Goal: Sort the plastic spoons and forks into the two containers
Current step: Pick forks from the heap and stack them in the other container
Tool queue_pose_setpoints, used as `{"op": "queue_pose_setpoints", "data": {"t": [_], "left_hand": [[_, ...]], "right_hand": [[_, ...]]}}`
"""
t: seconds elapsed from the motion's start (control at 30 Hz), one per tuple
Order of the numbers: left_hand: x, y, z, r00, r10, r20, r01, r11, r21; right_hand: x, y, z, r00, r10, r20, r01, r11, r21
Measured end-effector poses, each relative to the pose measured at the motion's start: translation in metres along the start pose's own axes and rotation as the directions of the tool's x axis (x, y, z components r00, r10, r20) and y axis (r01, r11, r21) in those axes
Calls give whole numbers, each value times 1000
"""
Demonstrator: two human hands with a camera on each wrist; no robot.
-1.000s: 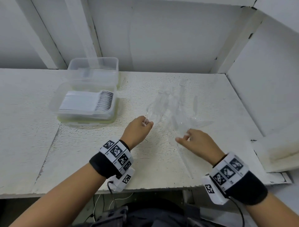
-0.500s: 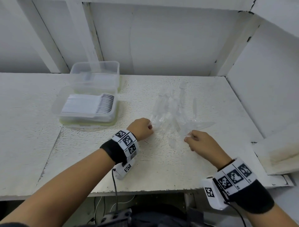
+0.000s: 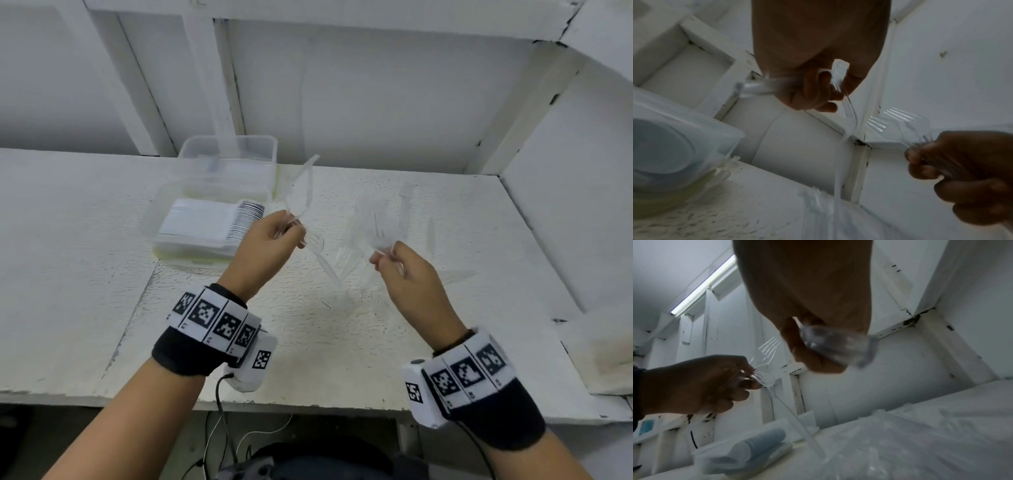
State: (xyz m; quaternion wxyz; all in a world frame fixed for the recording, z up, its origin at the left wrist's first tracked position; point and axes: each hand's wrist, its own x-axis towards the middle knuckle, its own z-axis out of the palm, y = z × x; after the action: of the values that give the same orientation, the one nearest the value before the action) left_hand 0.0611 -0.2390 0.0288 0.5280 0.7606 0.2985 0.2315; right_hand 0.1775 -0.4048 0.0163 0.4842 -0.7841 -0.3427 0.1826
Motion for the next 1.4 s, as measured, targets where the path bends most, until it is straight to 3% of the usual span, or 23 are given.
{"op": "queue_pose_setpoints", "data": {"t": [0.1, 0.33, 0.43, 0.53, 0.77, 1.0, 1.1, 1.27, 1.4], "left_hand": [[-5, 1, -6, 997, -53, 48, 60, 988, -144], [-17, -1, -10, 984, -123, 130, 154, 951, -269], [-20, -3, -10, 980, -163, 114, 191, 936, -295], [-21, -6, -11, 964, -236, 122, 264, 905, -335], [-31, -15, -6, 990, -104, 98, 111, 991, -71], [-36, -18, -5, 996, -27, 83, 22, 998, 62], [-39, -17, -7, 990, -50, 129, 47, 999, 27], [-41, -15, -15, 924, -178, 337, 286, 908, -305], [-42, -14, -21, 839, -191, 509, 384, 871, -307]], "right_hand": [[8, -14, 16, 995, -94, 43, 92, 995, 39], [9, -31, 49, 990, -85, 116, 56, 970, 238], [9, -32, 51, 994, -56, 95, 31, 967, 254], [10, -33, 51, 1000, 1, -3, 0, 959, 284], [15, -35, 64, 986, 112, -121, -71, 951, 302], [13, -45, 69, 989, 127, -74, -94, 933, 349], [14, -43, 71, 987, 123, -107, -84, 947, 309], [14, -41, 68, 986, 93, -138, -48, 953, 300], [13, -39, 66, 989, 77, -124, -28, 934, 356]]}}
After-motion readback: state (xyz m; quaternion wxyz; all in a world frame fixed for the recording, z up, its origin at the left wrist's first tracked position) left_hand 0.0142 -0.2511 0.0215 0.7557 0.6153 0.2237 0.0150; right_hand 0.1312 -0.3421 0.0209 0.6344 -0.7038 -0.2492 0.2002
